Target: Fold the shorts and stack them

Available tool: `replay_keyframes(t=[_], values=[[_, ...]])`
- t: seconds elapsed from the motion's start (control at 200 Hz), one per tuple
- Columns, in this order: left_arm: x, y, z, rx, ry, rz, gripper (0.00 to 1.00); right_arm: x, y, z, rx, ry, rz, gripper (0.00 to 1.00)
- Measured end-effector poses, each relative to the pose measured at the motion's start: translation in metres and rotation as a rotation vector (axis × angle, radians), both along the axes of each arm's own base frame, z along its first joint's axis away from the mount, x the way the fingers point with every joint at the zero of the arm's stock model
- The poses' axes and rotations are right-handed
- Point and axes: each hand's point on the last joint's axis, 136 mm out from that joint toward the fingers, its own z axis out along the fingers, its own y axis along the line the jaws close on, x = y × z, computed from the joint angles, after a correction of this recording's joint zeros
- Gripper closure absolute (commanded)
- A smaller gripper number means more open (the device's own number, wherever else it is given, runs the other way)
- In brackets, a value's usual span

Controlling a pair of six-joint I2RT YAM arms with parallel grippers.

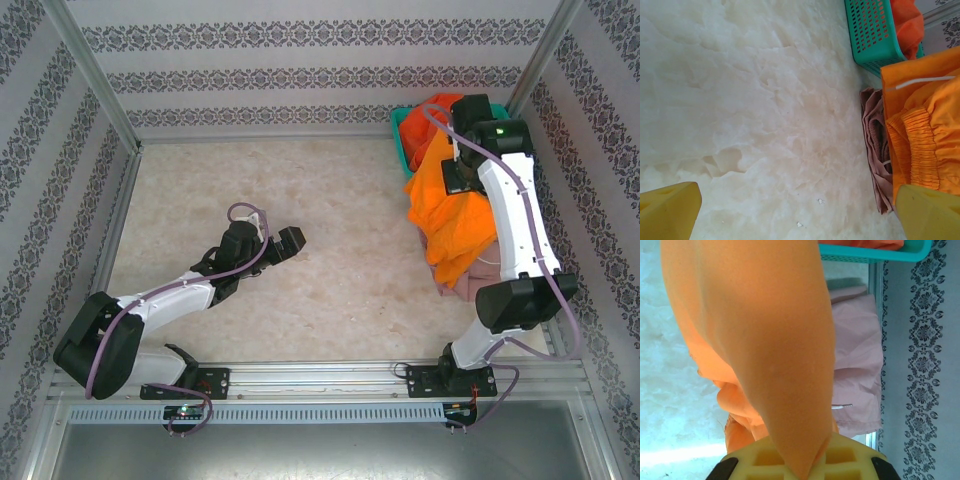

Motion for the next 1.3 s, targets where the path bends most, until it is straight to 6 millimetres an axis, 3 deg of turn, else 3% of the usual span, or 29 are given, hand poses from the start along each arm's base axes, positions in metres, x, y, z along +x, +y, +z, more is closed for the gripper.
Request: replay_keyframes(t=[0.175, 0.49, 0.814, 0.964, 1.009, 1.084, 1.134, 1.159, 1.299], values=[[0.003, 0.004, 0.0, -0.002, -0.001, 0.011, 0.0, 0.001, -0.019, -0.011, -0.007, 0.038, -0.047, 1.0], [0.005, 0.006, -0.004, -0.006, 0.014, 0.008, 0.0, 0.003, -0.068, -0.054, -0.068, 0.124, -0.113, 1.0], [0.005, 0.006, -0.016, 0.0, 0.047, -0.001, 0.0, 0.024, -0.118, -0.072, -0.179, 0.099, -0.147, 0.96], [0.004, 0.005, -0.019, 0.001, 0.056, -0.006, 0.0, 0.034, -0.141, -0.094, -0.246, 0.146, -0.177, 0.95], [0.005, 0.005, -0.019, 0.001, 0.058, -0.005, 0.0, 0.037, -0.146, -0.102, -0.268, 0.168, -0.182, 0.89], [0.006, 0.007, -0.02, 0.001, 0.058, -0.001, 0.0, 0.04, -0.154, -0.114, -0.313, 0.208, -0.187, 0.7], [0.006, 0.007, -0.02, 0.001, 0.058, 0.002, 0.0, 0.042, -0.159, -0.121, -0.341, 0.226, -0.205, 0.29], [0.006, 0.008, -0.02, 0.001, 0.058, 0.002, 0.0, 0.042, -0.162, -0.124, -0.357, 0.237, -0.209, 0.18], [0.007, 0.009, -0.02, 0.001, 0.058, 0.007, 0.0, 0.04, -0.174, -0.125, -0.396, 0.257, -0.261, 0.03]])
